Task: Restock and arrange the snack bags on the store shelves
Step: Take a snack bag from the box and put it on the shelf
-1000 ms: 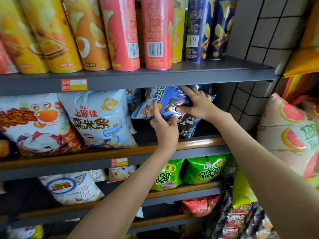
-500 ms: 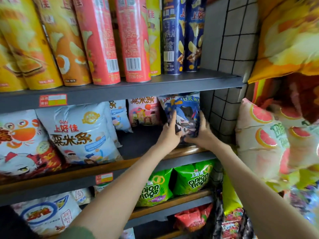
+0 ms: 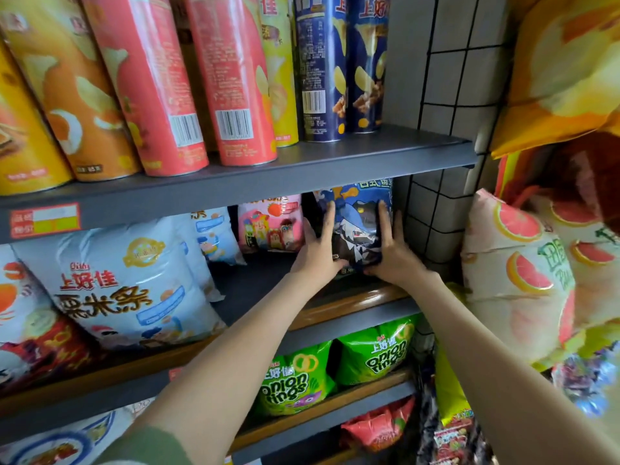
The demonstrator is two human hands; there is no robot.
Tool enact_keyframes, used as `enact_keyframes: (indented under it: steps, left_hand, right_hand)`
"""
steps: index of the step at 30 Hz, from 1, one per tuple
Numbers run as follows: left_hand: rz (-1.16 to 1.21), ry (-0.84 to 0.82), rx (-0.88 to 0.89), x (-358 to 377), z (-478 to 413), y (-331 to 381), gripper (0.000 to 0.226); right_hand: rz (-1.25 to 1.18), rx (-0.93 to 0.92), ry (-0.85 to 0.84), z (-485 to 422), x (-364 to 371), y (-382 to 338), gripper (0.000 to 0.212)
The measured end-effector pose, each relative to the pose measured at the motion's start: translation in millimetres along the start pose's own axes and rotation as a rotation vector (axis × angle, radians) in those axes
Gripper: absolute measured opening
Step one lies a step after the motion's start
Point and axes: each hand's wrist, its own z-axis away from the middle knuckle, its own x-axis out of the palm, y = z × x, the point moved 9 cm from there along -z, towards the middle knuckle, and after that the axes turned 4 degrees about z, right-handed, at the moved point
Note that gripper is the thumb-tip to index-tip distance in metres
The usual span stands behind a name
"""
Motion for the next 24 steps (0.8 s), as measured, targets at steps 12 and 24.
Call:
enact_keyframes:
  steps: [12, 24]
  left_hand:
    - [-0.203, 0.09, 0.169, 1, -9, 10, 0.102]
    - [-0.275, 0.004, -0.052, -11, 38, -2, 0.057]
  right_hand:
    - [0.1, -0.058, 0.077, -21, -6, -3, 0.115]
    - [0.272, 0.139, 0.043, 20, -5, -17, 0.093]
